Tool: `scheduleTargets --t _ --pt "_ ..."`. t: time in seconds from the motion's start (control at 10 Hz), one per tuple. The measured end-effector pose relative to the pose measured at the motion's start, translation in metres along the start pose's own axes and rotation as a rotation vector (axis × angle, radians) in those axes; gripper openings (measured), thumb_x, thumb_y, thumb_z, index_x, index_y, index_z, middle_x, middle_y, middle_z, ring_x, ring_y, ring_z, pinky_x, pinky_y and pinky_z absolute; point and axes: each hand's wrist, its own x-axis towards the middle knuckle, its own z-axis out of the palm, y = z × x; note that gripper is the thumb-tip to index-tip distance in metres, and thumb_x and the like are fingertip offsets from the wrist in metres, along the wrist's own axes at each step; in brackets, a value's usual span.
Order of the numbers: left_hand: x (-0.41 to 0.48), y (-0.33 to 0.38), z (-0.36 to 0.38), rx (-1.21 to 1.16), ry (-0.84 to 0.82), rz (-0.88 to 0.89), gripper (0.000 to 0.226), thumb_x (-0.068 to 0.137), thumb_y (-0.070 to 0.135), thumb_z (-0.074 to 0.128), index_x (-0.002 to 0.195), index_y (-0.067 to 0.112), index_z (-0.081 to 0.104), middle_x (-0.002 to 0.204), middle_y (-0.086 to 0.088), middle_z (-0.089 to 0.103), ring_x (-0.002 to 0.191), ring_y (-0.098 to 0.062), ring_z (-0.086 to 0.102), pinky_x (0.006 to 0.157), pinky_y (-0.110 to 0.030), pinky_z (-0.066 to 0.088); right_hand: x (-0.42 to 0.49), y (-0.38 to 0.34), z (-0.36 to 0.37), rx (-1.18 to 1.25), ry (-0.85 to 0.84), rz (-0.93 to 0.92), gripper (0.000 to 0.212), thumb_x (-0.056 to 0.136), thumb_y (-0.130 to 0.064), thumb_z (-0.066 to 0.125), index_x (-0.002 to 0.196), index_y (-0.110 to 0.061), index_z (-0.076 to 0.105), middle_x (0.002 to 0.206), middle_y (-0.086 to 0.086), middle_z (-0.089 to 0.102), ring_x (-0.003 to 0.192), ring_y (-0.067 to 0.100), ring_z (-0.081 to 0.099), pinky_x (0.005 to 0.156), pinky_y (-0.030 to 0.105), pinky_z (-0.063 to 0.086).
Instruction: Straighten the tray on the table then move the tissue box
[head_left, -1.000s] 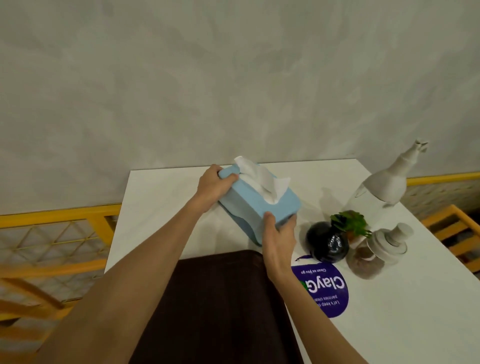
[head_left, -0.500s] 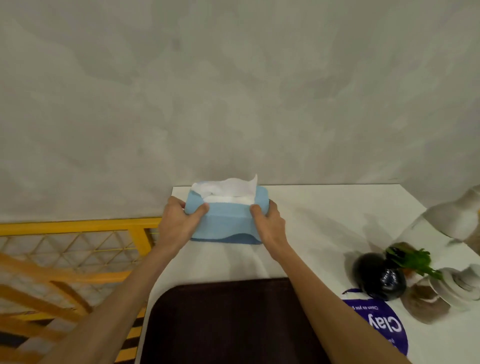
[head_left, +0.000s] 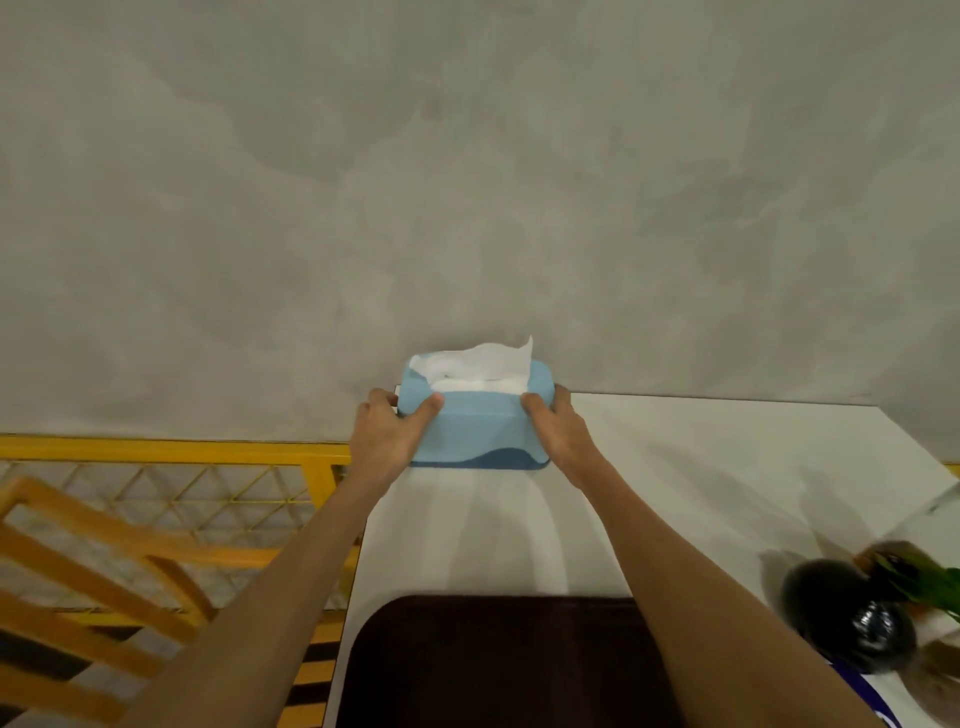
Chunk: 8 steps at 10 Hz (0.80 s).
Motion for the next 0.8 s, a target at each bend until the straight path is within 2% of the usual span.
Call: scheduleTargets --t 0.2,0.3,0.4,0.5,0.6,0.7,0.8 --pt "0.01 0.003 0.003 0.009 -0.015 0.009 0.065 0.082 0.057 0.061 0.121 0.007 0.048 0.121 -0.014 0.056 0.106 -0.03 0.058 0.081 -0.038 0.049 0.012 -0.004 0.002 -0.014 -0.042 0.007 0.059 0.097 -0.043 0.037 0.146 -0.015 0.02 0.139 0.016 0.047 0.117 0.03 0.05 0.095 0.041 0.043" --pt "0.012 0.001 0.003 0.016 -0.018 0.003 0.064 0.081 0.058 0.06 0.12 0.008 0.047 0.12 -0.013 0.056 0.105 -0.029 0.058 0.081 -0.038 0.049 0.015 -0.004 0.001 -0.009 -0.051 0.009 0.058 0.097 -0.042 0.037 0.146 -0.015 0.019 0.139 0.016 0.046 0.105 0.024 0.047 0.091 0.038 0.042" --pt "0.012 0.001 0.003 -0.001 -0.021 -0.006 0.065 0.081 0.058 0.06 0.121 0.008 0.047 0.12 -0.014 0.056 0.105 -0.029 0.058 0.082 -0.038 0.05 0.017 -0.004 0.0 -0.015 -0.062 0.023 0.06 0.097 -0.043 0.037 0.146 -0.015 0.02 0.138 0.016 0.047 0.105 0.026 0.048 0.09 0.037 0.042" --pt "0.009 0.005 0.002 -0.03 -0.038 -0.022 0.068 0.083 0.054 0.061 0.127 0.006 0.043 0.126 -0.016 0.052 0.109 -0.03 0.056 0.08 -0.035 0.048 0.018 -0.006 -0.001 -0.049 -0.055 0.047 0.064 0.096 -0.048 0.036 0.146 -0.012 0.021 0.139 0.017 0.047 0.118 0.033 0.051 0.096 0.042 0.044" --pt "-0.001 0.015 -0.003 -0.014 -0.008 -0.006 0.072 0.088 0.047 0.057 0.141 0.006 0.031 0.138 -0.017 0.04 0.119 -0.034 0.05 0.089 -0.038 0.045 0.01 -0.009 -0.006 -0.078 -0.015 0.054 0.067 0.097 -0.047 0.032 0.149 -0.008 0.015 0.146 0.019 0.041 0.128 0.037 0.046 0.104 0.044 0.04" --pt "-0.016 0.023 -0.009 0.005 0.067 0.033 0.067 0.091 0.04 0.055 0.143 0.006 0.029 0.142 -0.018 0.035 0.124 -0.036 0.047 0.098 -0.043 0.043 -0.002 -0.009 -0.017 -0.092 0.036 0.031 0.064 0.1 -0.04 0.031 0.15 -0.005 0.012 0.146 0.021 0.04 0.13 0.036 0.043 0.096 0.038 0.039" --pt "-0.039 0.033 -0.014 0.065 0.138 0.109 0.058 0.092 0.027 0.056 0.14 0.005 0.034 0.14 -0.018 0.039 0.122 -0.036 0.049 0.096 -0.044 0.045 -0.021 -0.009 -0.031 -0.148 0.056 -0.009 0.06 0.1 -0.032 0.034 0.149 -0.004 0.014 0.141 0.023 0.043 0.126 0.036 0.046 0.083 0.031 0.034"
